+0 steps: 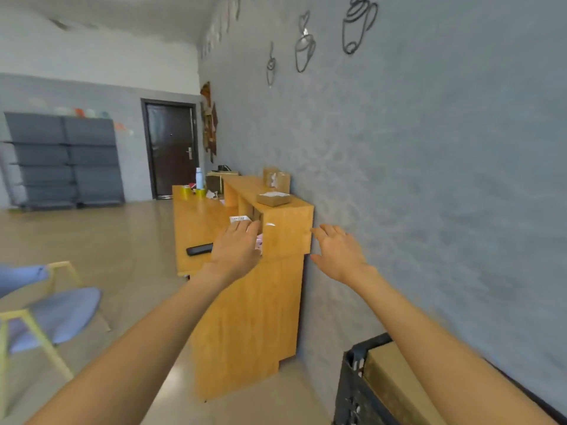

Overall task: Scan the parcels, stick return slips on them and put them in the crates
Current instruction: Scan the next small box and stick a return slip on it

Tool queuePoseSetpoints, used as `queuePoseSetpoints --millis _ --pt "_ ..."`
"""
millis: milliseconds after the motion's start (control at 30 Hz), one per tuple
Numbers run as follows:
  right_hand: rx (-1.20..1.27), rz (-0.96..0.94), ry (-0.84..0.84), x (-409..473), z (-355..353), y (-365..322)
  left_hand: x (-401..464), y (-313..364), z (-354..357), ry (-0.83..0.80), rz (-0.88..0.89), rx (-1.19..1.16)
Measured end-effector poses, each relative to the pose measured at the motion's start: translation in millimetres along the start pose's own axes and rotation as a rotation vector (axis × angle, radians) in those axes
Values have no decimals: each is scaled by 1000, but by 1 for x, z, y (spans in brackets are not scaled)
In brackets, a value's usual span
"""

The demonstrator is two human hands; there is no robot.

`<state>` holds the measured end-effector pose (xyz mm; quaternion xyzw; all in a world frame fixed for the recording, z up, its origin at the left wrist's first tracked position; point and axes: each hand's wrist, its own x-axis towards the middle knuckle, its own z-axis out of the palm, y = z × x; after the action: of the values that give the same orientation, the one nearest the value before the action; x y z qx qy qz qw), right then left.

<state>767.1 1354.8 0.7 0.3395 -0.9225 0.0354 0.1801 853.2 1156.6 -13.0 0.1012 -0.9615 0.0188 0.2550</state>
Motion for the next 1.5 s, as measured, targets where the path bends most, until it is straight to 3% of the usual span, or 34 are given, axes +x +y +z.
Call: queuePoseSetpoints --millis 267,533,767,1133,1500 --pt "70 -190 -16 184 88 -83 76 -156 53 -134 -203 136" --pt "145 -344 94 384 115 -176 170 -314 64 -105 -341 220" --pt "144 -454 56 506 177 -285 206 -470 101 -166 -462 277" --pt "114 -294 69 718 244 -397 358 -690 173 -127 -340 195" --pt "29 -24 -52 880 346 -363 538 -774 318 -225 -89 139"
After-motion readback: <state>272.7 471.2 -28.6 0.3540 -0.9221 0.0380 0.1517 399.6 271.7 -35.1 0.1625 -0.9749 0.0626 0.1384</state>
